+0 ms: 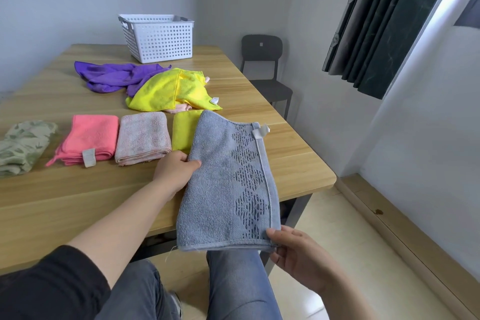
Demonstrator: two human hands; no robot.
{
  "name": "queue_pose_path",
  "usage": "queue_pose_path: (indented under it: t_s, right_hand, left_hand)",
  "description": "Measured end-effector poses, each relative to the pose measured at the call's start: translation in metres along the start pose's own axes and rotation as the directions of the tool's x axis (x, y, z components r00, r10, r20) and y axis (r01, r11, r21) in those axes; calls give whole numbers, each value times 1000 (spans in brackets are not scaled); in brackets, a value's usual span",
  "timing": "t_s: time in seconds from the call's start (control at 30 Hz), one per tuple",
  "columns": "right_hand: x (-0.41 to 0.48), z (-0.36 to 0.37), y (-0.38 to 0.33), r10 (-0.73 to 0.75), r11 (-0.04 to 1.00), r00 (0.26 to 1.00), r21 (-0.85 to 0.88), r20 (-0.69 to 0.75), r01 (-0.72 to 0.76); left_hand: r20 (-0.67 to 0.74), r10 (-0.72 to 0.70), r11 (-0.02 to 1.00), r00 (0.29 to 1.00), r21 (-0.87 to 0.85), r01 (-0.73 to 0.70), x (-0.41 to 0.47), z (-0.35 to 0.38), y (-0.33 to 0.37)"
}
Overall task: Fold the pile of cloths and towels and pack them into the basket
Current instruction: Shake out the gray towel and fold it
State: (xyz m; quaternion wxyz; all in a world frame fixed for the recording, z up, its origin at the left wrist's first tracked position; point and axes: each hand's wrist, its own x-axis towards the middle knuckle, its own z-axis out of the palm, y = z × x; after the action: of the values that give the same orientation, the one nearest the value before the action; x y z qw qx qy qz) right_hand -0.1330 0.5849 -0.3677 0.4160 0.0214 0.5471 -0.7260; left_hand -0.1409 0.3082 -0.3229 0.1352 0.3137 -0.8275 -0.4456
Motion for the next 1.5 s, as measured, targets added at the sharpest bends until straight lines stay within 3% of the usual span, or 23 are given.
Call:
queue_pose_path:
  t_s: [0.1, 0.27, 0.33, 0.4, 0.47, 0.5, 0.57, 0.63, 0.7, 0.93, 1.1, 1.27, 1.37, 1.5]
  right_hand:
    - [3, -2, 2, -87, 989, 988, -128, -124, 71]
    - [-3, -3, -7, -216, 901, 954, -419, -210, 112]
    - [-5, -3, -21, -371, 804, 890, -571, -266, 165]
    - [-4, 2, -41, -565, 694, 773, -673, -290, 255]
    - [1, 14, -66, -656, 618, 704, -729, -271, 296]
    - [7, 20, -78, -655, 591, 710, -761, -259, 268]
    - [22, 33, -96, -563, 558, 791, -816, -239, 151]
    - [36, 46, -105, -433, 569, 870, -820, -236, 61]
    - [51, 54, -111, -350, 623, 901, -782, -256, 19]
    - [71, 42, -120, -226, 766, 917, -642, -330, -42]
    - [57, 37, -120, -356, 799, 886, -588, -296, 124]
    - [41, 52, -141, -544, 743, 814, -567, -202, 355]
    - [26, 61, -157, -652, 656, 749, -585, -119, 478]
    - [-1, 69, -179, -709, 571, 705, -590, -3, 571]
  left_hand:
    - [-10, 4, 999, 1000, -34, -4, 0, 0, -2]
    - [20, 14, 997, 1000, -80, -12, -3, -4, -2]
    - [57, 22, 994, 998, -106, -16, -6, -6, -1]
    - [51, 20, 995, 999, -103, -14, -8, -9, -1]
    - [25, 12, 995, 1000, -102, -9, -9, -11, -2]
    - [15, 3, 994, 1000, -109, -2, -9, -11, -3]
    - [7, -22, 990, 1000, -138, 23, -6, -12, -2]
    - [9, -32, 988, 999, -150, 33, -2, -11, -1]
    - [17, -30, 990, 999, -139, 33, 4, -10, -1]
    - [102, -36, 971, 994, -230, 59, 8, -15, -4]
    - [106, -21, 915, 994, -399, 62, 9, -21, -2]
    - [81, 219, 899, 972, -405, -169, 12, -42, 26]
    - [102, 318, 882, 943, -396, -255, 6, -61, 47]
    - [121, 431, 863, 894, -346, -369, -8, -93, 73]
